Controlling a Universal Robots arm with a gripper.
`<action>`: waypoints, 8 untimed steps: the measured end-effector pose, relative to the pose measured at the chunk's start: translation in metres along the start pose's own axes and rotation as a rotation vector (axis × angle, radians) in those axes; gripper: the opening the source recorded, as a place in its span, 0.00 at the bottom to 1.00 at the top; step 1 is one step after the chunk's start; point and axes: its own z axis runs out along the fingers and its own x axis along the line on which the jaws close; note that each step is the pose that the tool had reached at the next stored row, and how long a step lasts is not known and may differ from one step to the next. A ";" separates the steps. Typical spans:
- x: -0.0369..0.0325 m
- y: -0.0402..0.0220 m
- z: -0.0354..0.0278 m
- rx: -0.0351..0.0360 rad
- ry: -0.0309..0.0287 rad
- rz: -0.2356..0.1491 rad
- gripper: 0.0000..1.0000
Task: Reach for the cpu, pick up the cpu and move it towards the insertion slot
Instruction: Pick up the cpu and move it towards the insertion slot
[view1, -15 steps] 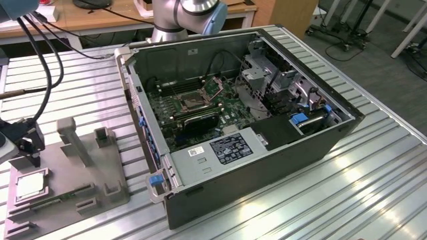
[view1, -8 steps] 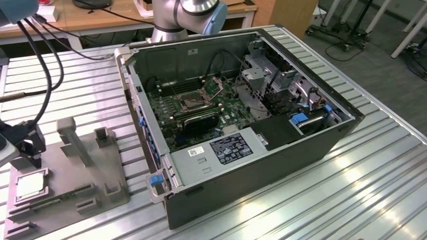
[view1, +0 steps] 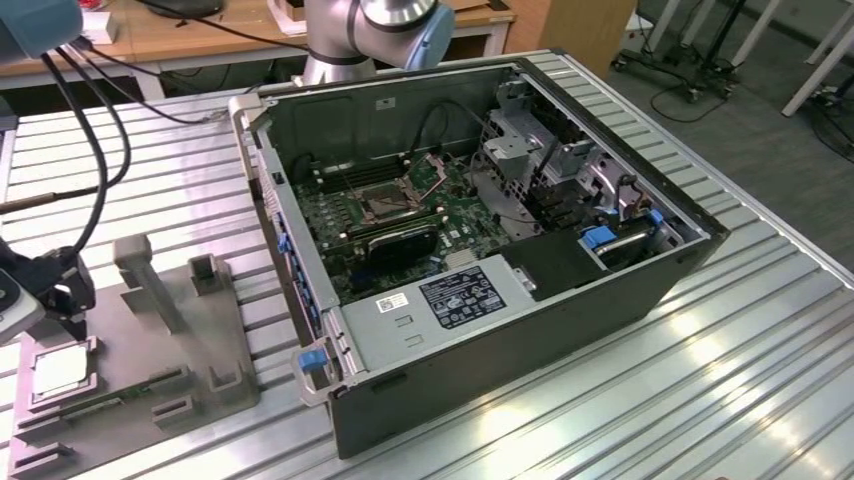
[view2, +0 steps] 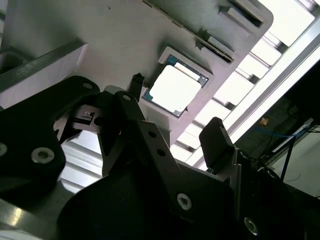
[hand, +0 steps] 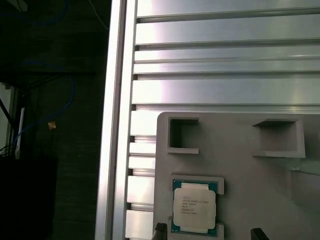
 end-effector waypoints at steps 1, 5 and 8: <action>0.0000 0.0000 0.0012 0.0000 0.0000 0.000 0.72; 0.0001 -0.0003 0.0067 0.0000 -0.0004 0.000 0.72; 0.0002 -0.0004 0.0108 -0.0001 -0.0004 0.000 0.72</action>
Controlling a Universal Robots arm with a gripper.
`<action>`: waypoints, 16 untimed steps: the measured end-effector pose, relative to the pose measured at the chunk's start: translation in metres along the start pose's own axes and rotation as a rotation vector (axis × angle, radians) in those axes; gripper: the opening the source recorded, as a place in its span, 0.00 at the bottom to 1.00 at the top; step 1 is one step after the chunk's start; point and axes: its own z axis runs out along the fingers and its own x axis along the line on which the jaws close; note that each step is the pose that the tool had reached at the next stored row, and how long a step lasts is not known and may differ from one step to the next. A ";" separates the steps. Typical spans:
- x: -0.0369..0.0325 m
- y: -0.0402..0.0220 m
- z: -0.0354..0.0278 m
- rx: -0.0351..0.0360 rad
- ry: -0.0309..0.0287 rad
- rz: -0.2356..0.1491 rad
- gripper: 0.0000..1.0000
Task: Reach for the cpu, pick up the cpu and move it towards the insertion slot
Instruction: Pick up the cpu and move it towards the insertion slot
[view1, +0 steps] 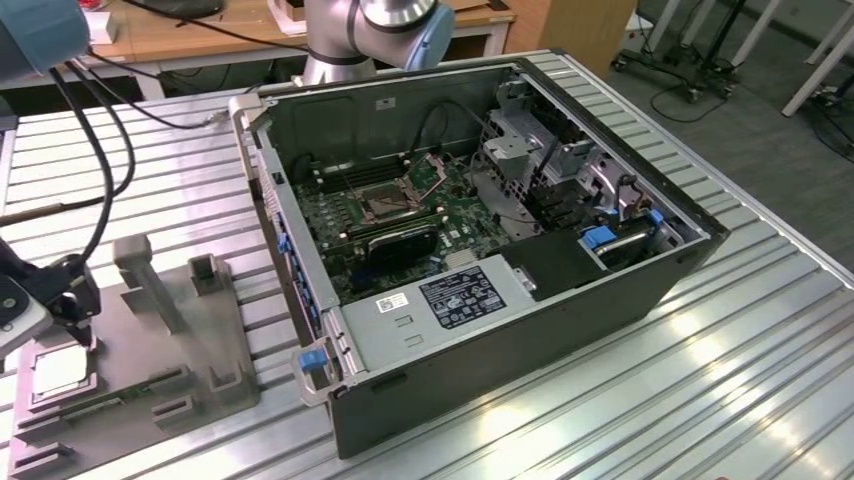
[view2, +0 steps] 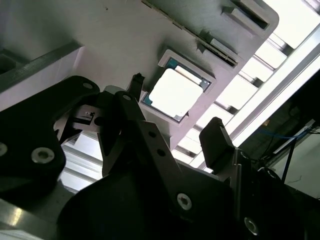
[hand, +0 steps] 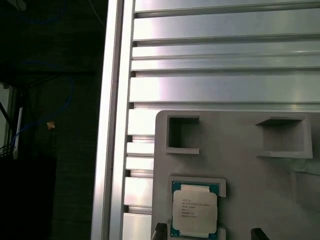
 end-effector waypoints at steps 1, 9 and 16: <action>0.0001 -0.0001 0.0015 0.0001 0.0001 0.000 0.72; 0.0002 -0.0006 0.0109 0.0004 0.0000 0.008 0.72; 0.0002 -0.0006 0.0133 0.0002 -0.0003 0.008 0.72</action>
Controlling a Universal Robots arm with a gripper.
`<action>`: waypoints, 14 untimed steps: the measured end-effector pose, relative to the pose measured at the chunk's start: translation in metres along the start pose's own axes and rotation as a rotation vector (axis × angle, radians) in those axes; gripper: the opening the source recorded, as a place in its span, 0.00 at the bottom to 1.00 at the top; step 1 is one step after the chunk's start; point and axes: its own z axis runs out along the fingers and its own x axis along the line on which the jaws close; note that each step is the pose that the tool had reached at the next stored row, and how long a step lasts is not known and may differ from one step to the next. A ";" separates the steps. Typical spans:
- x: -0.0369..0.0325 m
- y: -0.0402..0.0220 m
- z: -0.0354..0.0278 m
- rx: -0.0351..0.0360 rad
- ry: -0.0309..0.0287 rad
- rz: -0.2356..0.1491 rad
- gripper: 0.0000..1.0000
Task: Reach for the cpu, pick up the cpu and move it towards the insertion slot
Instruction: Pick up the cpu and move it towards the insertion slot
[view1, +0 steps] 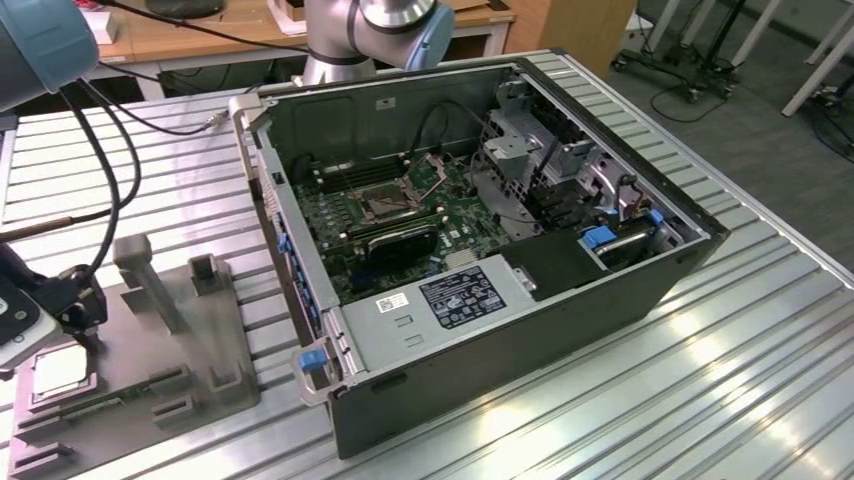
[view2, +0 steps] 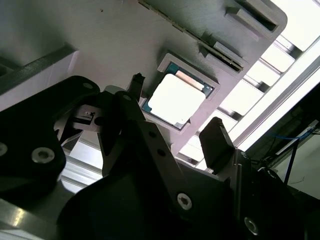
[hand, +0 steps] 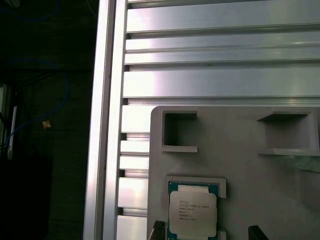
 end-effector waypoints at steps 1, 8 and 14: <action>-0.0001 0.0000 0.0001 0.0000 -0.0001 0.000 0.72; -0.0006 -0.0002 0.0047 0.0001 0.0009 0.002 0.72; 0.0000 -0.0005 0.0147 0.0006 0.0036 0.025 0.72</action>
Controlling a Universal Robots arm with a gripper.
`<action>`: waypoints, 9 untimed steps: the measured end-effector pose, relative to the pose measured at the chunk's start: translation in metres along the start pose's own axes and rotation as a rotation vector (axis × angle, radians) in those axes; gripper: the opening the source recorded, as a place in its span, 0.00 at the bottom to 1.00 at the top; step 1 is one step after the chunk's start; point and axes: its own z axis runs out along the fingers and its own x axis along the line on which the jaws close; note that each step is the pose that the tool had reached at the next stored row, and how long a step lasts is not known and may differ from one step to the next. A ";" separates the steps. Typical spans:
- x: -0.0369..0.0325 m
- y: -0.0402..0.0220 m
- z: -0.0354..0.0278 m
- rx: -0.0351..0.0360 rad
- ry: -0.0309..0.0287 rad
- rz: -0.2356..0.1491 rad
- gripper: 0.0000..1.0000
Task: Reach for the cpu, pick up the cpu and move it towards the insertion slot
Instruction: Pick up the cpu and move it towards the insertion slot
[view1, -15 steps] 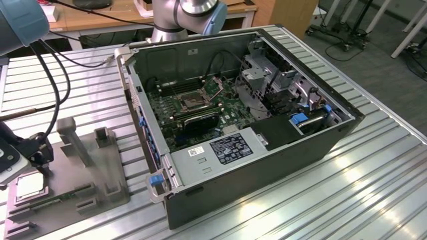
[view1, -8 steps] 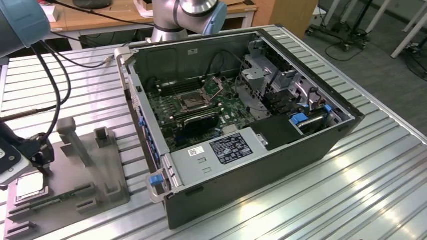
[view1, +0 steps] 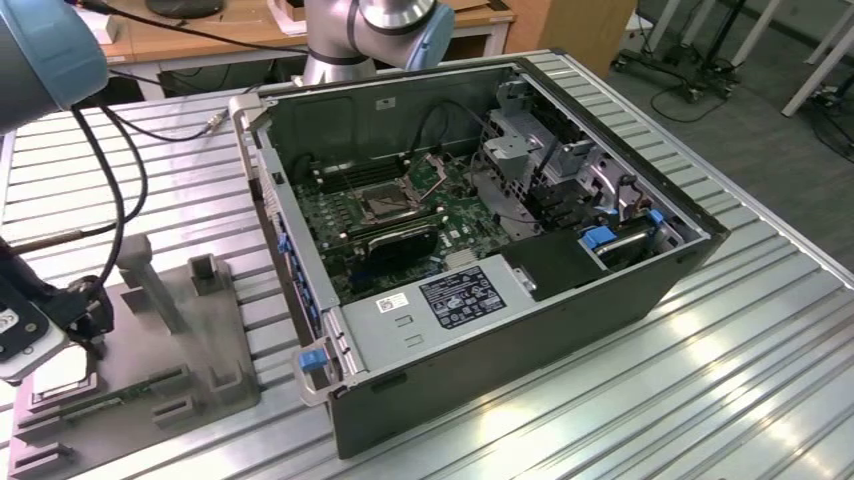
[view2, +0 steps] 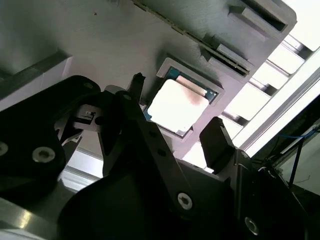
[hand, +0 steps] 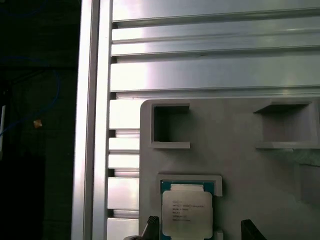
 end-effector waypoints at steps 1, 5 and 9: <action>0.0012 -0.0001 0.0016 0.0001 0.0002 0.000 0.72; 0.0023 0.0013 0.0085 -0.0001 0.0008 0.001 0.72; 0.0027 0.0040 0.0107 0.0001 0.0004 0.016 0.72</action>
